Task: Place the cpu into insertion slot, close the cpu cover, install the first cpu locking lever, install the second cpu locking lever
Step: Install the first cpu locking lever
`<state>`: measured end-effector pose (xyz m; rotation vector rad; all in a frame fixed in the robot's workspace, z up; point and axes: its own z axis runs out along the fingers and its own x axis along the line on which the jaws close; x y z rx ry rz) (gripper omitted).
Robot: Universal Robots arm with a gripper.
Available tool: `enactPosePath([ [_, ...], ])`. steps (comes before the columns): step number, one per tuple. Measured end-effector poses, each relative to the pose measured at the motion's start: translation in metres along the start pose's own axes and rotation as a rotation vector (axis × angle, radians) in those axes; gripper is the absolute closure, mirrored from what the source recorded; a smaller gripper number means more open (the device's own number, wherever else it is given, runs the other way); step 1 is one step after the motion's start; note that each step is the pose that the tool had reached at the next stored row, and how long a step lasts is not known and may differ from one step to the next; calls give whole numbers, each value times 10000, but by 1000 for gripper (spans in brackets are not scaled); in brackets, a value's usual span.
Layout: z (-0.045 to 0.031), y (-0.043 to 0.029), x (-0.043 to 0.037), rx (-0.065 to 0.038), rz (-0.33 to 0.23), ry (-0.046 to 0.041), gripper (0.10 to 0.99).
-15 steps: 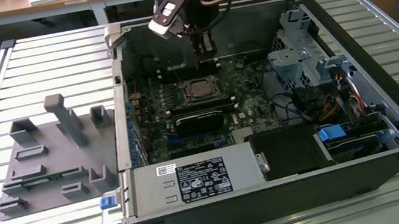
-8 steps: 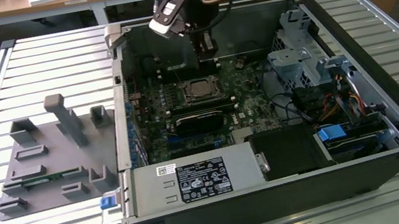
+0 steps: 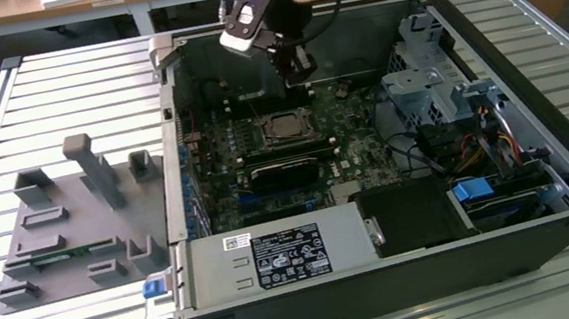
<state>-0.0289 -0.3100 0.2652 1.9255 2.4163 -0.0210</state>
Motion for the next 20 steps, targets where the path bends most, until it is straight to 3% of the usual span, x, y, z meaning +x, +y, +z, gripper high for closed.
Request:
enactPosePath([
  [10, 0, -1, 0, -60, -1672, -45, 980],
  [20, 12, -1, 1, -146, -3260, -15, 980],
])
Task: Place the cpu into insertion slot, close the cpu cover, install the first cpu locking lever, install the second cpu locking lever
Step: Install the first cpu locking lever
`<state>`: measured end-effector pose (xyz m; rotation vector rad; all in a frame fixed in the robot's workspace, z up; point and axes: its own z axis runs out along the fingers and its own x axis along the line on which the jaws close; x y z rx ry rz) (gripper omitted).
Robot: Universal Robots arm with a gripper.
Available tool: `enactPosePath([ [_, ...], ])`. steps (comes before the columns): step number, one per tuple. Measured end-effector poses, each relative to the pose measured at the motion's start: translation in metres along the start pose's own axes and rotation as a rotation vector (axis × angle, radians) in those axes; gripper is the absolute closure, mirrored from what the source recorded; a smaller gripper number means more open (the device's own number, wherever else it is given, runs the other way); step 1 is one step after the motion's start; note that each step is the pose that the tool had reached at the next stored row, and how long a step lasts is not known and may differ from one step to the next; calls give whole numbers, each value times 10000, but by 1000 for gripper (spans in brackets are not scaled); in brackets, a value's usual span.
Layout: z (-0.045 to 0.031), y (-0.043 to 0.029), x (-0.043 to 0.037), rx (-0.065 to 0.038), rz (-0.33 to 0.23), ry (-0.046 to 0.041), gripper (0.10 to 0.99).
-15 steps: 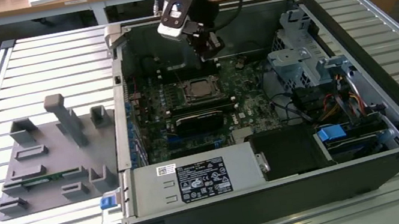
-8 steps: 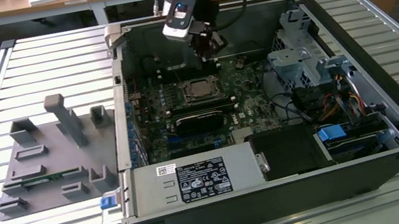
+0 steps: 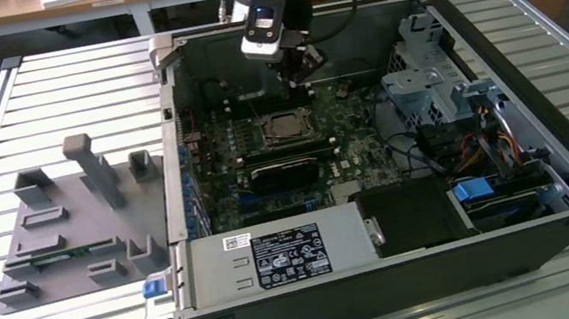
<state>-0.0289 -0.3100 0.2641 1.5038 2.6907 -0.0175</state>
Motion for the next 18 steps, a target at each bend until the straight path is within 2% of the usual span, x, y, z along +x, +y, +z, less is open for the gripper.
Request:
enactPosePath([
  [10, 10, -1, 1, -85, -1698, 11, 980],
  [15, 16, -12, 8, -97, -1997, 12, 980],
  [18, 21, -15, 11, -121, -2403, 17, 980],
])
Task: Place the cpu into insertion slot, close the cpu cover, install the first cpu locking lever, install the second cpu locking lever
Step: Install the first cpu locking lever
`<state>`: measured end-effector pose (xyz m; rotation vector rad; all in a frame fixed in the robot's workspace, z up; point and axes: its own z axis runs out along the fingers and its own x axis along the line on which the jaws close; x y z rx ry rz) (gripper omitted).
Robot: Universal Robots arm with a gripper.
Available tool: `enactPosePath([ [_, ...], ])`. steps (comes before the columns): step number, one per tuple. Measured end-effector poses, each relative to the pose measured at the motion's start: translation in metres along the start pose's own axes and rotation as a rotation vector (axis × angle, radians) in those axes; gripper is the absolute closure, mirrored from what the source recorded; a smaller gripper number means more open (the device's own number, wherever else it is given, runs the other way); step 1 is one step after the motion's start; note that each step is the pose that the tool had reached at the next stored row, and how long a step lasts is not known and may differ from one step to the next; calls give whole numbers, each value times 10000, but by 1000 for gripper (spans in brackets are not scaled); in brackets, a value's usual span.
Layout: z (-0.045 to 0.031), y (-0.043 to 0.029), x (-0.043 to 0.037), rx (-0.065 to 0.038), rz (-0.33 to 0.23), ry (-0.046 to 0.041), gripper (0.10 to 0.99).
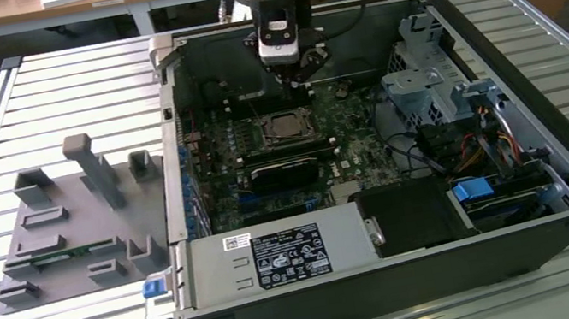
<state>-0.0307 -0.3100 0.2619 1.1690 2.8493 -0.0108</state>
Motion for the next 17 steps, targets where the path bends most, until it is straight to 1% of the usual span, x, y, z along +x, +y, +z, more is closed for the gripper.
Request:
enactPosePath([
  [14, 13, 0, 1, -151, -2544, 43, 980],
  [17, 13, 0, 1, -179, -3016, 51, 980],
])
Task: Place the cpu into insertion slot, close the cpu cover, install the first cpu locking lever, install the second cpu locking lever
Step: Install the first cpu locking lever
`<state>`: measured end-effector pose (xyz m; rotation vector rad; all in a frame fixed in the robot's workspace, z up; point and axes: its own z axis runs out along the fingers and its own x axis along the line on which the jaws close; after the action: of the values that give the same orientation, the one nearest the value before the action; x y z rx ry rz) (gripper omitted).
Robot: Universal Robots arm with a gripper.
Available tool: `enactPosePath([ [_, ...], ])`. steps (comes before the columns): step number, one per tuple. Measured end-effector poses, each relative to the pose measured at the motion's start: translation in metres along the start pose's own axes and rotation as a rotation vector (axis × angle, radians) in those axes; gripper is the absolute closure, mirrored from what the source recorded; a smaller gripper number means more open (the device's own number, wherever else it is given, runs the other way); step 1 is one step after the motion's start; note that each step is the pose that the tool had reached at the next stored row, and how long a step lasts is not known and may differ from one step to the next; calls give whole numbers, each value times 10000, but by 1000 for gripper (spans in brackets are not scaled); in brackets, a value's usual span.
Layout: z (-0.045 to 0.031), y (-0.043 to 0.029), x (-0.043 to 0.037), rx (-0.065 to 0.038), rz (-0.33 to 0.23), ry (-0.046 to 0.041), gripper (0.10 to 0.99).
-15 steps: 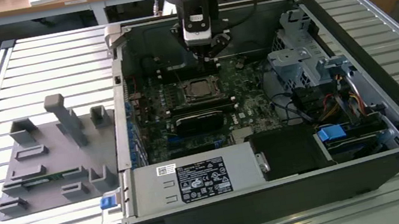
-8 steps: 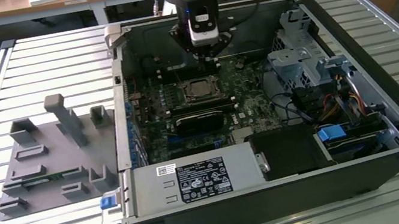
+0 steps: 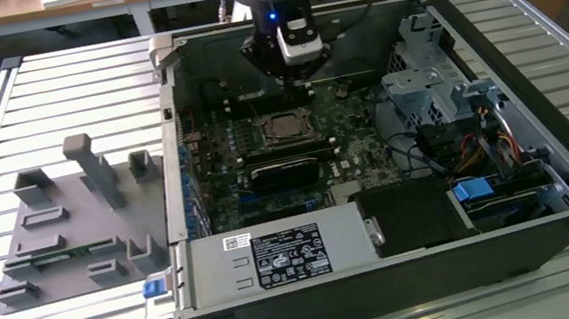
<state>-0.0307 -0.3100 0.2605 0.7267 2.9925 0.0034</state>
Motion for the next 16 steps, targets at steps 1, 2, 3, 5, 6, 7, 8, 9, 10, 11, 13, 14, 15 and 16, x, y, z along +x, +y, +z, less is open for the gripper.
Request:
enactPosePath([
  [1, 0, 0, 0, -9, -129, 2, 980],
  [2, 1, 0, 0, -17, -254, 4, 980],
  [3, 1, 0, 0, -24, -373, 6, 980],
  [5, 1, 0, 0, -37, -606, 10, 980],
  [6, 1, 0, 0, -45, -731, 12, 980],
  [7, 1, 0, 0, -52, -846, 14, 980],
  [8, 1, 0, 0, -58, -962, 16, 980],
  [9, 1, 0, 0, -66, -1076, 18, 980],
  [10, 1, 0, 0, -72, -1191, 20, 980],
  [11, 2, 0, 0, -79, -1308, 22, 980],
  [13, 2, -1, 0, -94, -1548, 26, 980],
  [14, 2, -1, 0, -100, -1661, 28, 980],
  [15, 2, -1, 0, -109, -1789, 30, 980],
  [16, 2, -1, 0, -115, -1920, 32, 980],
])
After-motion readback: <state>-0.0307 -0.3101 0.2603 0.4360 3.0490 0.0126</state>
